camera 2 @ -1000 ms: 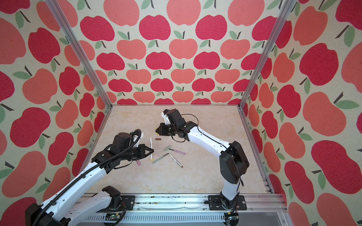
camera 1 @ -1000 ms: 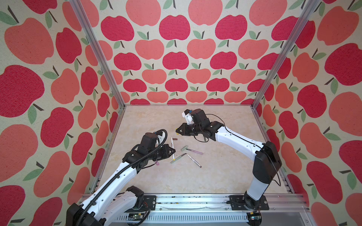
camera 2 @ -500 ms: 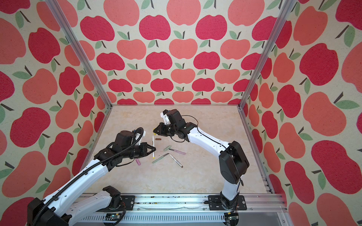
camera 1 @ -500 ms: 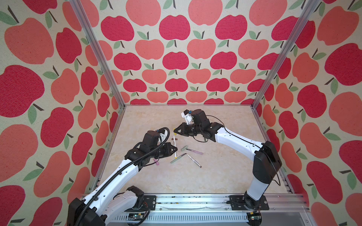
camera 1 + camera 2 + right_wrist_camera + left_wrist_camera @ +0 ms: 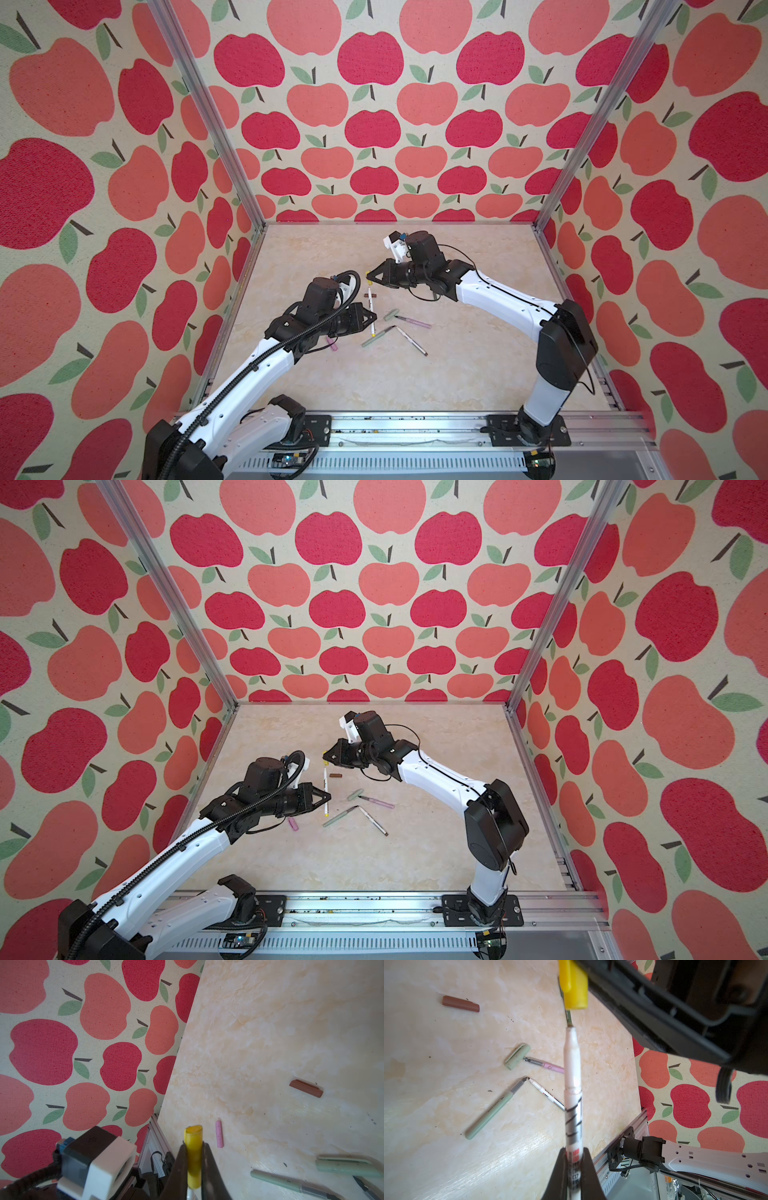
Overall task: Insert the pens into the pen caps
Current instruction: 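Carry the yellow cap above the marker tip while the left gripper raises the marker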
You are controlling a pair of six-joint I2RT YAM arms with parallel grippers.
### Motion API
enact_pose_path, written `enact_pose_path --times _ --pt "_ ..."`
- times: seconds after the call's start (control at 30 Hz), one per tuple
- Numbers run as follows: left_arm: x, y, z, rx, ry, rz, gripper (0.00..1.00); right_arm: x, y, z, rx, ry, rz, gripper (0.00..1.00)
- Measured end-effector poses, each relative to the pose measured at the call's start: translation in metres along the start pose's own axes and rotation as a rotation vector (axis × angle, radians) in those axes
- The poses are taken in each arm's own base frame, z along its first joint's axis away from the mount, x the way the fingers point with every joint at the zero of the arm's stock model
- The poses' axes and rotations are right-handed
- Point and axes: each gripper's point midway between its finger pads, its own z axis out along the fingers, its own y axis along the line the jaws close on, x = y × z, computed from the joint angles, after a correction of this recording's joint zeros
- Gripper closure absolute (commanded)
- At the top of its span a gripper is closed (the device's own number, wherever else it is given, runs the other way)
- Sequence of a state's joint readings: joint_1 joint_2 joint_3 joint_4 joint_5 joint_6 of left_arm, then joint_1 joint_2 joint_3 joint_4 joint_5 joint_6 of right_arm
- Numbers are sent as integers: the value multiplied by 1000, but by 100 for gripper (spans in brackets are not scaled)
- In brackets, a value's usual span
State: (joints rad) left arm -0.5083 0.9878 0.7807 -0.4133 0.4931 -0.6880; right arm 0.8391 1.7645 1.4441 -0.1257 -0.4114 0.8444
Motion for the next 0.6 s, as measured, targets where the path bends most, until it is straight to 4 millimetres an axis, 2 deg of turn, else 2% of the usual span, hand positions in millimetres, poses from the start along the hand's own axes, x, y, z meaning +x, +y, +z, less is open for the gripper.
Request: enact_pose_path --times 0.6 --pt "-2 1 4 -5 6 3 100 0 1 0 -7 2 4 95"
